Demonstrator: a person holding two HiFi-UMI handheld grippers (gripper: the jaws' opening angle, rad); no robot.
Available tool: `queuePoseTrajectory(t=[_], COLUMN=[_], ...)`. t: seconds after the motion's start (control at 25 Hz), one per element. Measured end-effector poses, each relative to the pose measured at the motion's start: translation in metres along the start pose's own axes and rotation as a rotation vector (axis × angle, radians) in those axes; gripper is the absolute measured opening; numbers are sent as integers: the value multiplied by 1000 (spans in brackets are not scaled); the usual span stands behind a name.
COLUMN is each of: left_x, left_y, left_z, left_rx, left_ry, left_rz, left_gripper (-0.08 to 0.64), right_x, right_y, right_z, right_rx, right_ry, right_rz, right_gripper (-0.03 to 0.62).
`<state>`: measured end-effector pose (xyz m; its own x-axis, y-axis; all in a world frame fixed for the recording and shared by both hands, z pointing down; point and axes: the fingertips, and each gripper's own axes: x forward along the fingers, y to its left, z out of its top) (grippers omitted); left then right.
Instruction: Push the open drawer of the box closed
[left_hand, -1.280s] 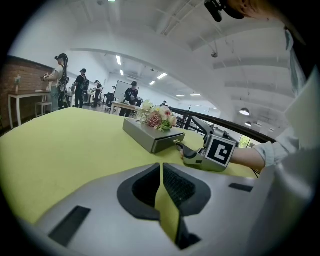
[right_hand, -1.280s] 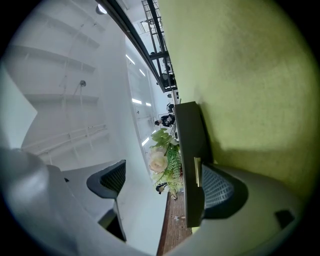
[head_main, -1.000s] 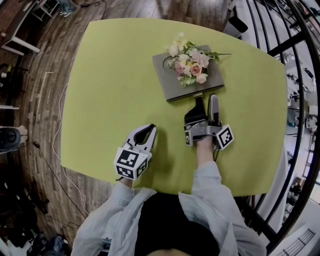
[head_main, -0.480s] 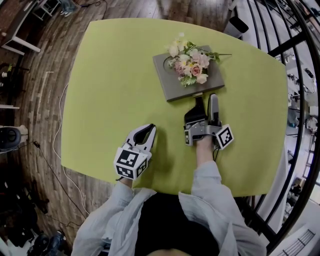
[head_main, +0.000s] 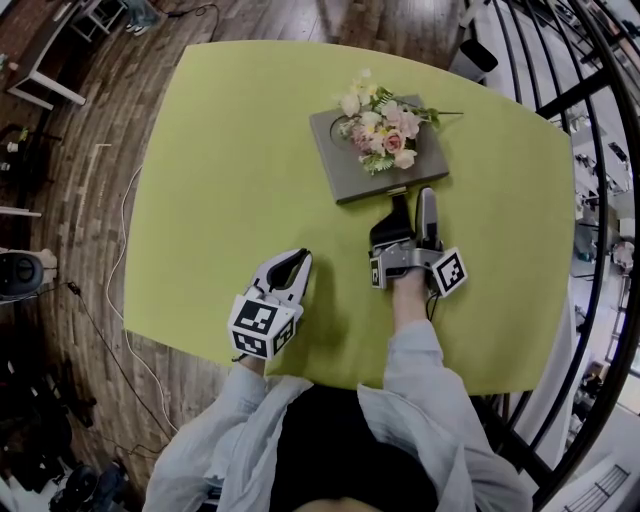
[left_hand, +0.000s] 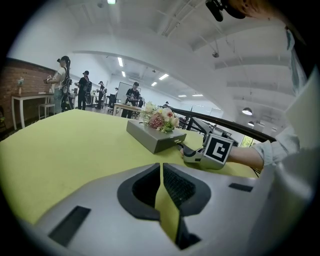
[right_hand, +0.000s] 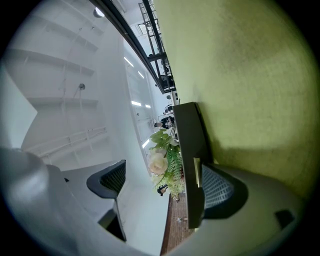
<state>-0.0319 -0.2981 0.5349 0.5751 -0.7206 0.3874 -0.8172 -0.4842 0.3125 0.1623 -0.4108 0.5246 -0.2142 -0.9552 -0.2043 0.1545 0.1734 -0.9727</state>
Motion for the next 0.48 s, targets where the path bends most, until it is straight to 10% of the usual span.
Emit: queuePoseTrajectory(t=[0.48], left_x=[-3], left_y=[-2], left_z=[2], left_rx=[6], left_ry=[-5], left_rz=[7], left_gripper=[28], right_x=[0], right_y=[1], right_z=[2], right_rx=[14], right_ry=[0], right_rz=[11], right_gripper=[508])
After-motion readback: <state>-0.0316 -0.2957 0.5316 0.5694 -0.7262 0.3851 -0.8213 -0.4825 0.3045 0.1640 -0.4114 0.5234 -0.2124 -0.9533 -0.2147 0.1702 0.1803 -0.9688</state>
